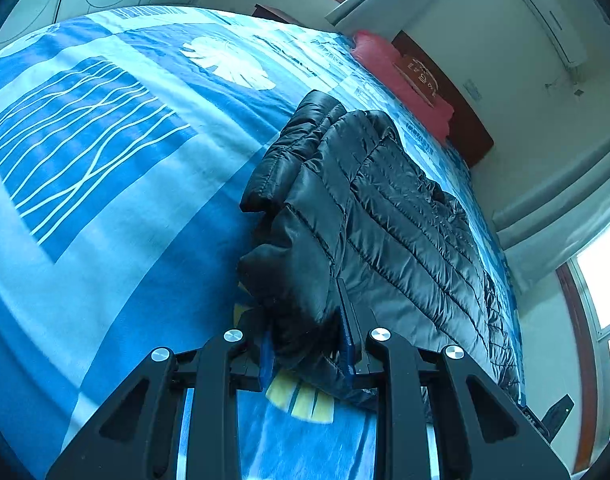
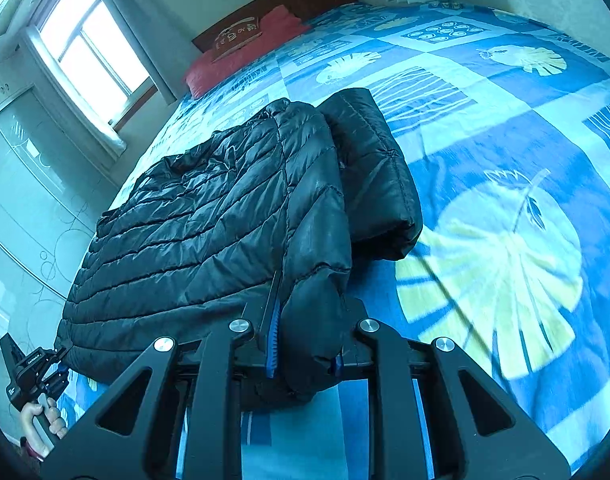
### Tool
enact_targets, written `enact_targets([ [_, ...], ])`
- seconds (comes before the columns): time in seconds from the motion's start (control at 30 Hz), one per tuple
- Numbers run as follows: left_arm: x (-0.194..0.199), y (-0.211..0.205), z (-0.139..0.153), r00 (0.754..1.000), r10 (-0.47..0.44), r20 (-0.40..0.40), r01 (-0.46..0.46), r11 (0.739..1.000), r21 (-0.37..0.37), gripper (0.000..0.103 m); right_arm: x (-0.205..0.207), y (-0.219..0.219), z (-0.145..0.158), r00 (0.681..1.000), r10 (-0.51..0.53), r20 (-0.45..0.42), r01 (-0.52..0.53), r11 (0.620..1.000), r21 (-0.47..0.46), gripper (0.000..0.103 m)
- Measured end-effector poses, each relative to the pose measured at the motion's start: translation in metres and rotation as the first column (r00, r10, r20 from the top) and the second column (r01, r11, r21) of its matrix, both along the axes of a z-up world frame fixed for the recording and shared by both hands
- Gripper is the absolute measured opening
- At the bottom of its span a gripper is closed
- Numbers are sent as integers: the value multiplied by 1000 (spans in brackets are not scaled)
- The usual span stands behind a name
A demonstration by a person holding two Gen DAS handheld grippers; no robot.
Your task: Fold large clothes
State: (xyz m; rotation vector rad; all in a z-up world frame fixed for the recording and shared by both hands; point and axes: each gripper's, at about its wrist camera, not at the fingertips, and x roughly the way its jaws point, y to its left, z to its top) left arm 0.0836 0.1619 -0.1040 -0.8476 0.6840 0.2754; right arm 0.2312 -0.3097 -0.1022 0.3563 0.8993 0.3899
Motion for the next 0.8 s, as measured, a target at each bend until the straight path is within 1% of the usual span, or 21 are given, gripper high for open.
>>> enact_targets([
  [0.17, -3, -2, 4, 1000, -2, 0, 2, 1000, -2, 26, -13, -5, 3, 1000, 3, -10, -3, 1000, 1, 19],
  [0.4, -8, -1, 5, 1000, -8, -5, 8, 1000, -3, 26, -21, -10, 2, 1000, 11, -23, -11, 1000, -8, 19],
  [0.53, -2, 2, 1, 1000, -7, -13, 7, 1000, -10, 26, -18, -12, -4, 999, 6, -36, -6, 1000, -3, 19],
  [0.63, 0, 2, -1, 1000, -8, -15, 8, 1000, -2, 26, -16, -12, -6, 999, 4, -34, -4, 1000, -7, 19],
  [0.77, 1, 3, -4, 1000, -14, -17, 14, 1000, -2, 27, -18, -13, -9, 999, -2, -36, 1, 1000, -3, 21],
  [0.8, 1, 3, -4, 1000, -17, -21, 17, 1000, 2, 28, -17, -14, -9, 999, -6, -39, 6, 1000, -3, 24],
])
